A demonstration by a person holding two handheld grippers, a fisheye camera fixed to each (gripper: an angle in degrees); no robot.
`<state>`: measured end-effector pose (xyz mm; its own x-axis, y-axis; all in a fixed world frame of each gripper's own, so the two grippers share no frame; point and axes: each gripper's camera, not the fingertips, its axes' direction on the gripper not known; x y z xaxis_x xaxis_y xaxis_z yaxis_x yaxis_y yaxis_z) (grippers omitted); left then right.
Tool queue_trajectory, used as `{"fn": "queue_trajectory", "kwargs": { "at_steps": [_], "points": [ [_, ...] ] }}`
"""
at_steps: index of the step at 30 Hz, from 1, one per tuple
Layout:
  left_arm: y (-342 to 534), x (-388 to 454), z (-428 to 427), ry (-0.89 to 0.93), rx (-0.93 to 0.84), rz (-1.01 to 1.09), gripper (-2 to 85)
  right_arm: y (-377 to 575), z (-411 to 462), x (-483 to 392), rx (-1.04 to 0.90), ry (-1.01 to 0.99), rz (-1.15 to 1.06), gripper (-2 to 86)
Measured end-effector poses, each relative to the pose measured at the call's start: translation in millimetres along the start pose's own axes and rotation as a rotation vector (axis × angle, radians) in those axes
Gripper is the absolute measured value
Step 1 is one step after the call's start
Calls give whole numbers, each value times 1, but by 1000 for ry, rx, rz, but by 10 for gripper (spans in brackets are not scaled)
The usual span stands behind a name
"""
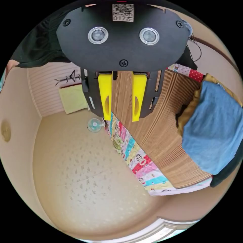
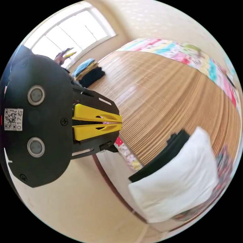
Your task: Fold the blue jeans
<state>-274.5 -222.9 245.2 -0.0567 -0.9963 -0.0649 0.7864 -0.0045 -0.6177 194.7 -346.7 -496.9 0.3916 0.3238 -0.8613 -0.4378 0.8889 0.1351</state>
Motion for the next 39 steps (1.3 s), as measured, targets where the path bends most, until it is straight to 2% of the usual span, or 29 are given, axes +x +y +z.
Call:
{"fn": "queue_trajectory", "kwargs": {
  "at_steps": [2, 3, 5, 6, 8, 9, 11, 12, 14, 15, 17, 20, 23, 25, 26, 30, 33, 34, 35, 36, 38, 39],
  "points": [
    [-14, -25, -37, -73, 66, -22, 116, 11, -6, -116, 39, 242, -337, 5],
    [-22, -38, -59, -124, 98, -26, 117, 18, -8, -145, 68, 309, -415, 5],
    [-34, -57, -87, -190, 125, -37, 120, 65, -18, -248, 275, 541, -675, 5],
    [-41, -70, -103, -231, 139, -55, 124, 79, -23, -269, 354, 585, -711, 5],
    [-45, -88, -126, -303, 180, -90, 130, 138, -47, -338, 664, 596, -821, 4],
    [-44, -99, -141, -361, 227, -110, 133, 151, -55, -351, 707, 553, -857, 4],
    [-42, -117, -157, -427, 272, -139, 140, 192, -90, -380, 772, 240, -970, 4],
    [-42, -131, -163, -468, 278, -182, 148, 198, -100, -382, 773, 150, -975, 4],
    [-42, -154, -166, -527, 256, -268, 160, 207, -131, -373, 714, -236, -996, 3],
    [-39, -169, -166, -575, 248, -335, 158, 207, -137, -367, 692, -331, -1006, 3],
    [-35, -185, -161, -591, 256, -390, 147, 202, -154, -341, 612, -642, -1048, 4],
    [-43, -217, -136, -479, 80, -485, 139, 197, -163, -307, 548, -813, -1061, 5],
    [-49, -206, -139, -476, 90, -491, 84, 203, -165, -279, 569, -835, -1086, 6],
    [-56, -169, -155, -295, 225, -317, 36, 207, -163, -270, 576, -795, -1107, 7],
    [-59, -159, -156, -242, 240, -266, 35, 210, -159, -268, 573, -756, -1131, 8],
    [-97, -66, -134, 146, 138, 86, 21, 206, -142, -274, 520, -653, -1153, 14],
    [-103, 38, -108, 379, 23, 416, 13, 165, -102, -298, 211, -520, -1038, 30],
    [-96, 82, -101, 467, -27, 552, 10, 142, -75, -306, 34, -516, -979, 53],
    [-91, 103, -98, 512, -50, 616, 9, 123, -46, -312, -146, -605, -953, 92],
    [-77, 144, -92, 606, -104, 739, 7, 116, -32, -314, -224, -682, -935, 105],
    [-50, 201, -80, 750, -216, 889, 5, 96, 25, -322, -541, -1064, -807, 138],
    [-27, 236, -68, 815, -322, 964, 2, 95, 39, -326, -618, -1141, -787, 142]
  ]
}}
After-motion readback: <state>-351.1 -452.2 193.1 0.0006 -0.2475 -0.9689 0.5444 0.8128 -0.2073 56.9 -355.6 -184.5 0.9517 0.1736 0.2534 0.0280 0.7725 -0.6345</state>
